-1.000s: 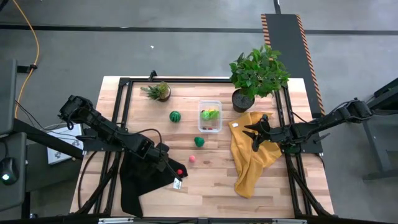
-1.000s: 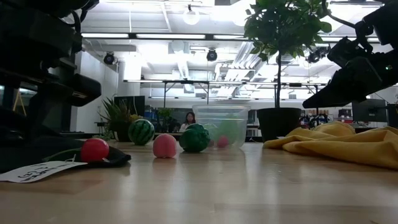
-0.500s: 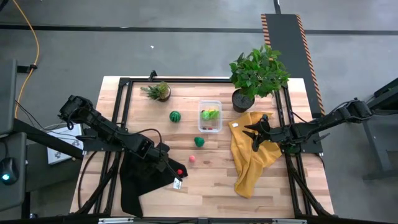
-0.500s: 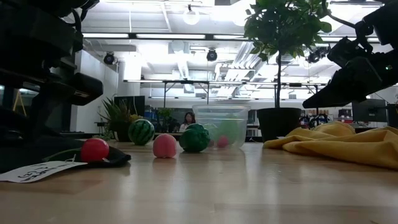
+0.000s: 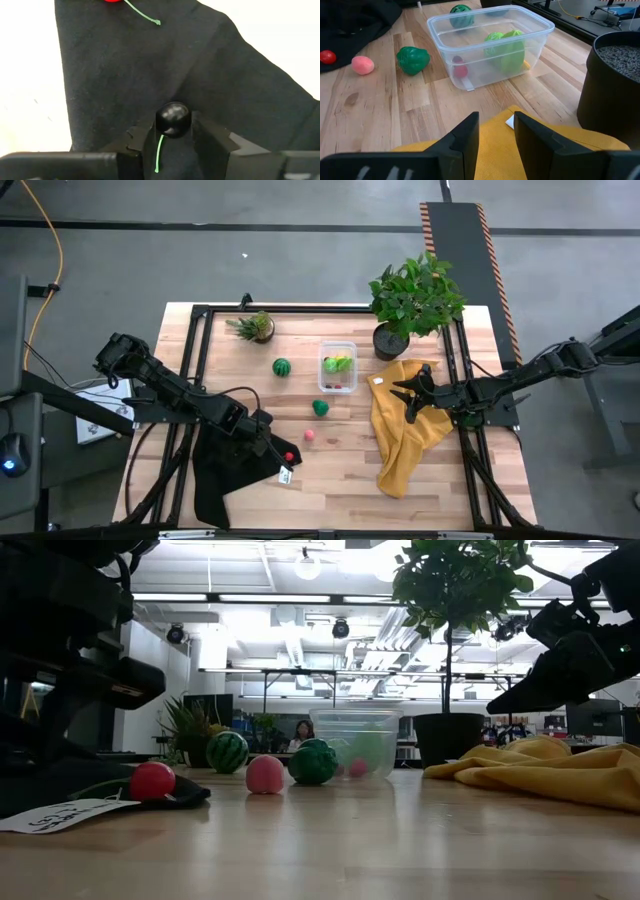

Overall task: Pick and placing Produce into tupperware
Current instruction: Put the black cherry into the transparent bin

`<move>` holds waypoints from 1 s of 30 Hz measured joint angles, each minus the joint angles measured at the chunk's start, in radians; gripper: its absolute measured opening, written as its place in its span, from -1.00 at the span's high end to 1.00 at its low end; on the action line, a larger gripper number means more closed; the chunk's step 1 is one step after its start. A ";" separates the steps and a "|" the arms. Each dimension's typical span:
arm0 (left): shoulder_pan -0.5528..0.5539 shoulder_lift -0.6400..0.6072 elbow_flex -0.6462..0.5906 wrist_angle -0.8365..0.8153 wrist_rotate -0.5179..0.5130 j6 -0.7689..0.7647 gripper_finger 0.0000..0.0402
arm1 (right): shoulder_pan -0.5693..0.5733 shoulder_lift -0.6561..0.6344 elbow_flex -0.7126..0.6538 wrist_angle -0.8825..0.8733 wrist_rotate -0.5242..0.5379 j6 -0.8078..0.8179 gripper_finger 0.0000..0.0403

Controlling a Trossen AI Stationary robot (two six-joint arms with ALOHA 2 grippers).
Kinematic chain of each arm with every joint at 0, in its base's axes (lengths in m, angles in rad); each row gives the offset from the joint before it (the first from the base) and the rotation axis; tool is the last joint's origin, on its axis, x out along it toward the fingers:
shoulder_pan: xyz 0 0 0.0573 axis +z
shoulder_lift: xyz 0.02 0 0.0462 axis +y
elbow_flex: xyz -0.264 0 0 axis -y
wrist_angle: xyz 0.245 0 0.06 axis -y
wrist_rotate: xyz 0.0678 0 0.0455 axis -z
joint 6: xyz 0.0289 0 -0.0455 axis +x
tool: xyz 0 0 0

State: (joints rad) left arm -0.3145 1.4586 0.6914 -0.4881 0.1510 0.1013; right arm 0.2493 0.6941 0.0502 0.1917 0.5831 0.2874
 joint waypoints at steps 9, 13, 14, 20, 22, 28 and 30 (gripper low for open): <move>0.000 0.000 0.000 0.000 0.005 -0.004 0.45 | 0.000 0.000 0.000 0.000 0.000 0.000 0.43; 0.000 0.000 0.000 0.000 0.014 -0.005 0.38 | 0.000 0.000 0.000 0.000 0.000 0.000 0.43; 0.000 0.000 0.000 0.000 0.014 -0.005 0.36 | 0.000 0.000 0.000 0.000 0.000 0.000 0.43; 0.000 0.000 0.000 0.002 0.014 -0.005 0.27 | 0.000 0.000 0.000 0.000 0.000 0.000 0.43; 0.000 0.000 0.000 0.006 0.014 -0.005 0.27 | 0.000 0.000 0.000 0.000 0.000 0.000 0.43; 0.000 0.035 -0.001 0.021 0.020 -0.024 0.29 | 0.000 0.000 0.000 0.000 0.000 0.000 0.43; 0.000 0.049 -0.001 0.021 0.025 -0.033 0.29 | 0.000 0.000 0.000 0.000 0.000 0.000 0.43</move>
State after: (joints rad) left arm -0.3149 1.5078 0.6903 -0.4673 0.1756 0.0684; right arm 0.2490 0.6941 0.0505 0.1913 0.5831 0.2874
